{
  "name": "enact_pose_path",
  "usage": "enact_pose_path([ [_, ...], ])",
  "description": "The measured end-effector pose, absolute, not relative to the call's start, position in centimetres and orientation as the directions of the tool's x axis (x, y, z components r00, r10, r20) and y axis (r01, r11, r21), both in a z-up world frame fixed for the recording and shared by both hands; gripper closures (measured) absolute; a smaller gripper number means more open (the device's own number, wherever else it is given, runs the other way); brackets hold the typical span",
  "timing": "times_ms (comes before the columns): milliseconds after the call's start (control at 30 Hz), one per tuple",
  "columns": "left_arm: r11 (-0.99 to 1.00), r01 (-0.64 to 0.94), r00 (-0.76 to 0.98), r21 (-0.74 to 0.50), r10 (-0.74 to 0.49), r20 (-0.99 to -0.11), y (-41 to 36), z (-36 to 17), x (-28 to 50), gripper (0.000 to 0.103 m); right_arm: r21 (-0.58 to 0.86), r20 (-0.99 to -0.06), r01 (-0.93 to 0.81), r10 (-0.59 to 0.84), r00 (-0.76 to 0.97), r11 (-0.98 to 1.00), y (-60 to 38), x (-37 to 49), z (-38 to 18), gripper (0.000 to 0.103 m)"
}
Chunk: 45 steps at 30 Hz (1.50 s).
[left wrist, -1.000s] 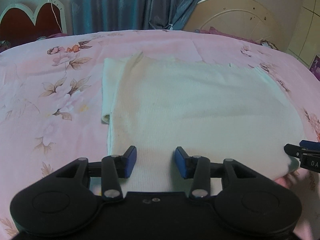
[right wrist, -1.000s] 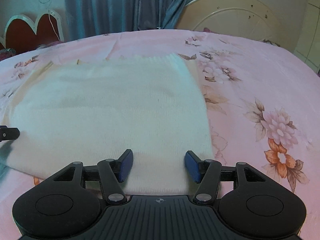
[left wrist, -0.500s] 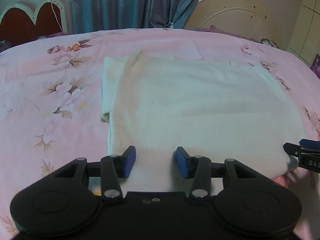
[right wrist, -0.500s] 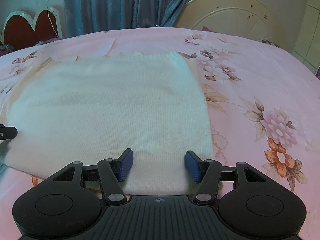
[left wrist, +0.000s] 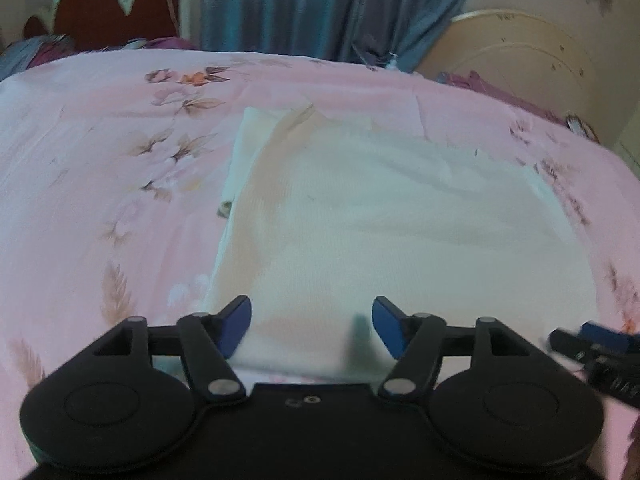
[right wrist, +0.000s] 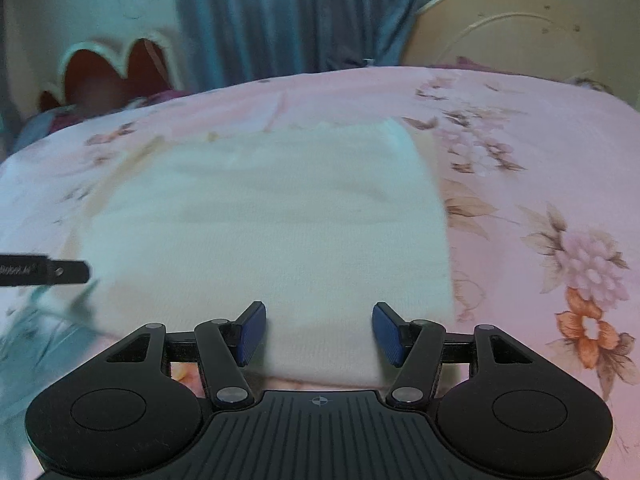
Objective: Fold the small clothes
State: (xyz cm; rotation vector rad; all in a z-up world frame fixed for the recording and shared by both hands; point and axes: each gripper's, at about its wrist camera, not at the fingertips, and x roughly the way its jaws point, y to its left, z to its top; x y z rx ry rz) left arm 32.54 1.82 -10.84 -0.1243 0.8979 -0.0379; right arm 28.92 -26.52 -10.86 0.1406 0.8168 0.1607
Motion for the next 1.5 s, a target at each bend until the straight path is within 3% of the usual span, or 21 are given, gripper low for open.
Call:
enact_pose_path([
  [533, 0.847, -0.303, 0.604, -0.437, -0.184, -0.775, 5.4, -12.8, 27.9, 0.033, 0.234, -0.663, -0.245, 0.339, 0.668, 0.941, -24.7, 28.9, -9.1, 0.044],
  [733, 0.771, -0.274, 0.685, -0.575, -0.263, -0.679, 6.7, -14.5, 29.0, 0.022, 0.225, -0.674, -0.228, 0.32, 0.666, 0.947, -23.1, 30.7, -9.5, 0.044],
  [1000, 0.657, -0.223, 0.783, -0.72, -0.319, -0.533, 7.2, -16.3, 32.2, 0.024, 0.199, -0.656, -0.16, 0.253, 0.711, 0.967, -21.1, 35.2, -9.6, 0.044],
  [1067, 0.637, -0.209, 0.798, -0.742, -0.327, -0.505, 7.1, -16.7, 33.0, 0.027, 0.18, -0.65, -0.146, 0.229, 0.724, 0.973, -20.7, 36.3, -9.6, 0.044],
  [1167, 0.615, -0.201, 0.819, -0.763, -0.322, -0.475, 7.2, -17.2, 33.8, 0.042, 0.159, -0.653, -0.124, 0.199, 0.731, 0.979, -19.9, 37.9, -9.8, 0.044],
  [1400, 0.589, -0.224, 0.821, -0.776, -0.316, -0.476, 8.6, -18.4, 33.9, 0.094, 0.029, -0.687, -0.137, 0.119, 0.717, 0.99, -17.6, 39.6, -12.3, 0.044],
  [1500, 0.598, -0.22, 0.816, -0.771, -0.321, -0.482, 8.9, -18.1, 33.7, 0.095, -0.023, -0.688, -0.145, 0.09, 0.72, 0.989, -17.1, 39.3, -12.3, 0.044],
])
